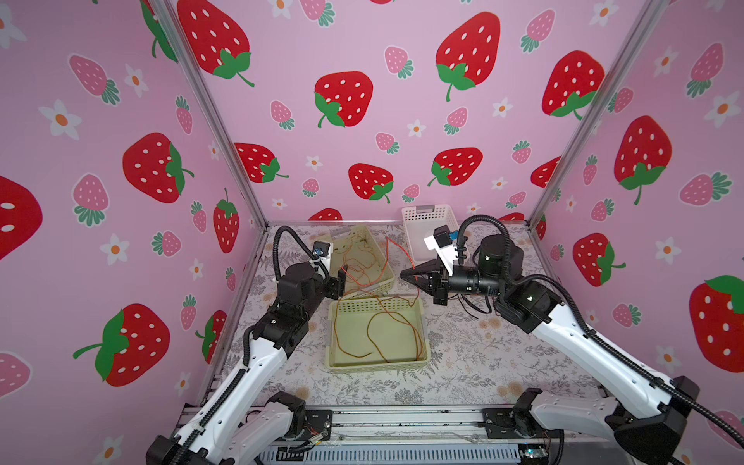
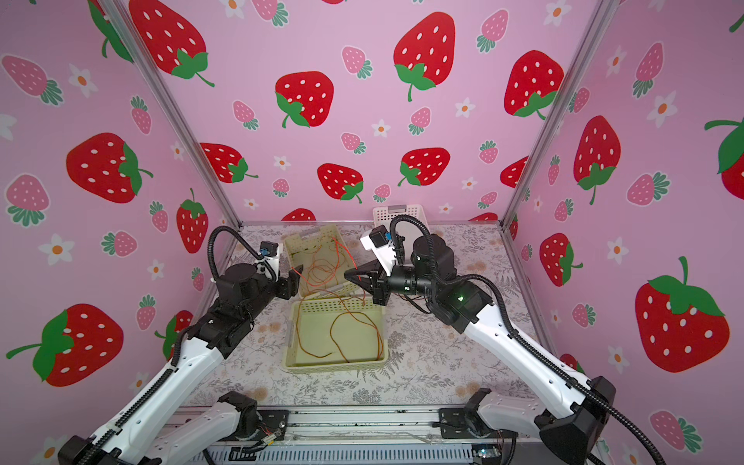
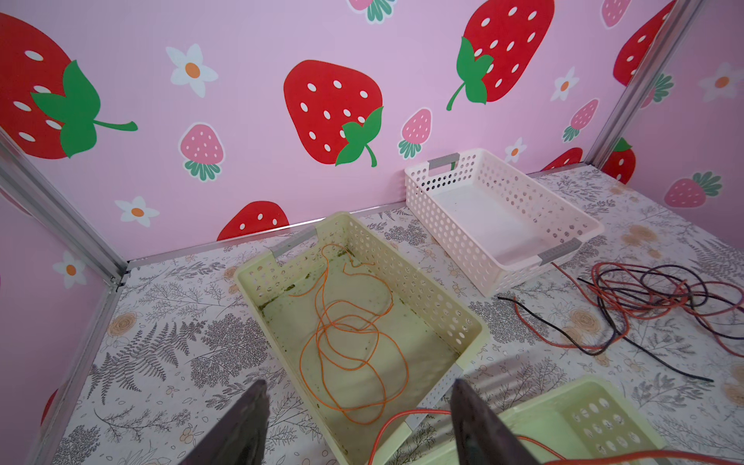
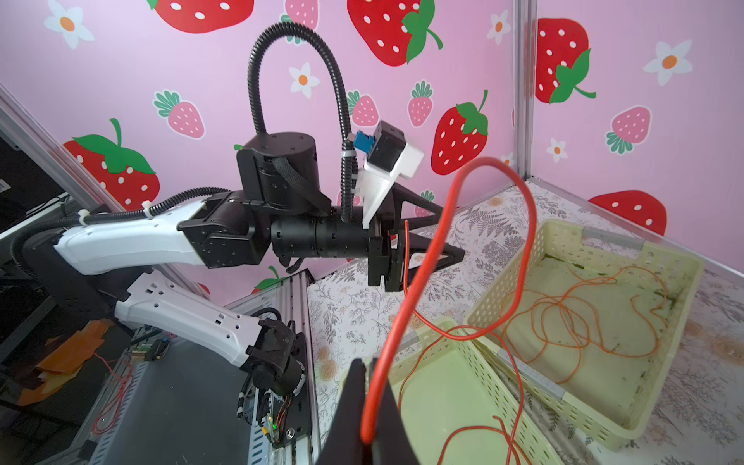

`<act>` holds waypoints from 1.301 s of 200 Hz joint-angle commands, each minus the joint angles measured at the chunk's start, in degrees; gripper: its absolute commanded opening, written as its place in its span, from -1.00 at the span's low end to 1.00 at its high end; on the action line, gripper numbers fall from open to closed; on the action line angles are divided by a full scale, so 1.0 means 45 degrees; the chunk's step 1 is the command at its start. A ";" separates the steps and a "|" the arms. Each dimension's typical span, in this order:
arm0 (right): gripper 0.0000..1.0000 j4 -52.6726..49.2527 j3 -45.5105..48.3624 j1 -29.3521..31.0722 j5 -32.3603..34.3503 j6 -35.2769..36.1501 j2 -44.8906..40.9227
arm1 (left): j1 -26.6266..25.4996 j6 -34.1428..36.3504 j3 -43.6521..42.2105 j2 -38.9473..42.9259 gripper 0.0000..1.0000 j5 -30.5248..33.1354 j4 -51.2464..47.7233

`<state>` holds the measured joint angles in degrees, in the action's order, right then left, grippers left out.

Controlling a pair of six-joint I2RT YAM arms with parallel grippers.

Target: Untangle the cables

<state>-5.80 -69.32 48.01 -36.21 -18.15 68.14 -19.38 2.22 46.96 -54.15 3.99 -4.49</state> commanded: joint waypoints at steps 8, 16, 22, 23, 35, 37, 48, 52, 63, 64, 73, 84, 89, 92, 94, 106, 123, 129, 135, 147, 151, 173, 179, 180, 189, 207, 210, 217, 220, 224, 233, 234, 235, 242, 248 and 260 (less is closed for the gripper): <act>-1.00 0.0108 0.1070 0.0056 0.0485 0.0179 0.0594 | 0.0048 0.0227 0.0716 -0.0081 0.45 -0.0196 -0.0178; -1.00 0.0111 0.1329 0.0054 0.0647 0.0310 0.0860 | 0.0048 0.0230 0.0707 -0.0077 0.44 -0.0159 -0.0212; -1.00 0.0122 0.1519 0.0054 0.0727 0.0423 0.1050 | 0.0048 0.0266 0.0683 -0.0080 0.45 -0.0130 -0.0213; -1.00 0.0120 0.1558 0.0054 0.0734 0.0441 0.1079 | 0.0048 0.0277 0.0680 -0.0068 0.45 -0.0127 -0.0213; -1.00 0.0160 0.1884 0.0020 0.0869 0.0577 0.1446 | 0.0048 0.0372 0.0677 -0.0056 0.45 0.0051 -0.0285; -1.00 0.0148 0.1927 0.0016 0.0900 0.0601 0.1515 | 0.0048 0.0383 0.0678 -0.0037 0.45 0.0080 -0.0314; -1.00 0.0087 0.2123 0.0011 0.0973 0.0758 0.1783 | 0.0048 0.0524 0.0677 0.0041 0.45 0.0286 -0.0386; -1.00 0.0083 0.2217 0.0014 0.1002 0.0815 0.1874 | 0.0049 0.0596 0.0666 0.0093 0.45 0.0359 -0.0403; -1.00 -0.0103 0.2370 0.0015 0.1211 0.1016 0.2131 | 0.0082 0.0742 0.0676 0.0157 0.45 0.0597 -0.0408; -1.00 -0.0149 0.2383 0.0015 0.1230 0.1060 0.2147 | 0.0094 0.0759 0.0687 0.0158 0.45 0.0607 -0.0408; -1.00 -0.0490 0.2438 0.0016 0.1480 0.1303 0.2423 | 0.0154 0.0864 0.0730 0.0208 0.45 0.0671 -0.0461; -1.00 -0.0963 0.2416 0.0020 0.1940 0.1641 0.2771 | 0.0238 0.0930 0.0799 0.0225 0.45 0.0715 -0.0534; -1.00 -0.1096 0.2416 0.0025 0.2115 0.1784 0.2964 | 0.0260 0.0933 0.0832 0.0215 0.45 0.0664 -0.0571; -1.00 -0.1152 0.2416 0.0021 0.2268 0.1836 0.3064 | 0.0263 0.0947 0.0848 0.0192 0.45 0.0606 -0.0592; -1.00 -0.1191 0.2416 0.0017 0.2368 0.1868 0.3125 | 0.0268 0.0941 0.0867 0.0182 0.45 0.0576 -0.0610; -1.00 -0.1342 0.2471 0.0083 0.3061 0.2119 0.3587 | 0.0265 0.0862 0.0948 0.0071 0.45 0.0303 -0.0695; -1.00 -0.1594 0.2398 0.0320 0.3713 0.2446 0.4421 | 0.0263 0.0638 0.1026 -0.0176 0.45 -0.0322 -0.0836; -1.00 -0.1631 0.2397 0.0456 0.3893 0.2570 0.4727 | 0.0248 0.0552 0.1024 -0.0257 0.44 -0.0544 -0.0847; -1.00 -0.1659 0.2382 0.0609 0.4097 0.2689 0.5013 | 0.0244 0.0482 0.1004 -0.0312 0.44 -0.0750 -0.0838; -1.00 -0.1630 0.2394 0.0874 0.4222 0.2878 0.5469 | 0.0206 0.0408 0.0946 -0.0388 0.44 -0.0971 -0.0800; -1.00 -0.1619 0.2396 0.0934 0.4297 0.2900 0.5583 | 0.0187 0.0387 0.0936 -0.0405 0.44 -0.1025 -0.0782; -0.88 -0.1839 0.2363 0.1239 0.4907 0.3253 0.6146 | 0.0165 0.0273 0.0836 -0.0557 0.44 -0.1123 -0.0750; -0.76 -0.1948 0.2313 0.1281 0.5107 0.3342 0.6217 | 0.0166 0.0229 0.0813 -0.0607 0.44 -0.1121 -0.0740; -0.73 -0.1980 0.2296 0.1283 0.5141 0.3356 0.6221 | 0.0165 0.0230 0.0814 -0.0615 0.44 -0.1121 -0.0740; -0.42 -0.2266 0.2186 0.1285 0.5311 0.3543 0.6218 | 0.0165 0.0193 0.0805 -0.0717 0.44 -0.1121 -0.0740; -0.15 -0.2468 0.2147 0.1285 0.5847 0.3755 0.5575 | 0.0165 0.0152 0.0928 -0.1028 0.45 -0.1160 -0.0964; -0.12 -0.2420 0.2170 0.1287 0.5908 0.3760 0.5426 | 0.0175 0.0152 0.0948 -0.1101 0.45 -0.1160 -0.1015; -0.04 -0.2275 0.2234 0.1285 0.5990 0.3797 0.5105 | 0.0194 0.0152 0.1035 -0.1294 0.46 -0.1175 -0.1140; 0.00 -0.2252 0.2230 0.1285 0.6021 0.3826 0.4977 | 0.0186 0.0169 0.1074 -0.1393 0.46 -0.1196 -0.1225; 0.02 -0.2246 0.2207 0.1275 0.6043 0.3871 0.4857 | 0.0185 0.0186 0.1130 -0.1516 0.46 -0.1241 -0.1330; 0.02 -0.2264 0.2092 0.1265 0.6096 0.3979 0.4728 | 0.0204 0.0191 0.1248 -0.1824 0.48 -0.1306 -0.1539; 0.06 -0.2274 0.2069 0.1265 0.6094 0.3987 0.4725 | 0.0204 0.0191 0.1256 -0.1858 0.48 -0.1311 -0.1550; 0.08 -0.2279 0.2047 0.1265 0.6084 0.4001 0.4723 | 0.0204 0.0191 0.1270 -0.1895 0.48 -0.1323 -0.1565; 0.13 -0.2340 0.1952 0.1265 0.6030 0.4107 0.4721 | 0.0204 0.0195 0.1320 -0.2113 0.49 -0.1417 -0.1647; 0.15 -0.2347 0.1873 0.1265 0.5941 0.4210 0.4750 | 0.0223 0.0223 0.1322 -0.2296 0.50 -0.1485 -0.1642; 0.20 -0.2288 0.1813 0.1245 0.5825 0.4328 0.4832 | 0.0309 0.0207 0.1320 -0.2701 0.55 -0.1673 -0.1628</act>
<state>-15.09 -59.53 53.71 -10.48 -1.41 90.15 -18.46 3.03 50.33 -63.88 -1.30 -9.78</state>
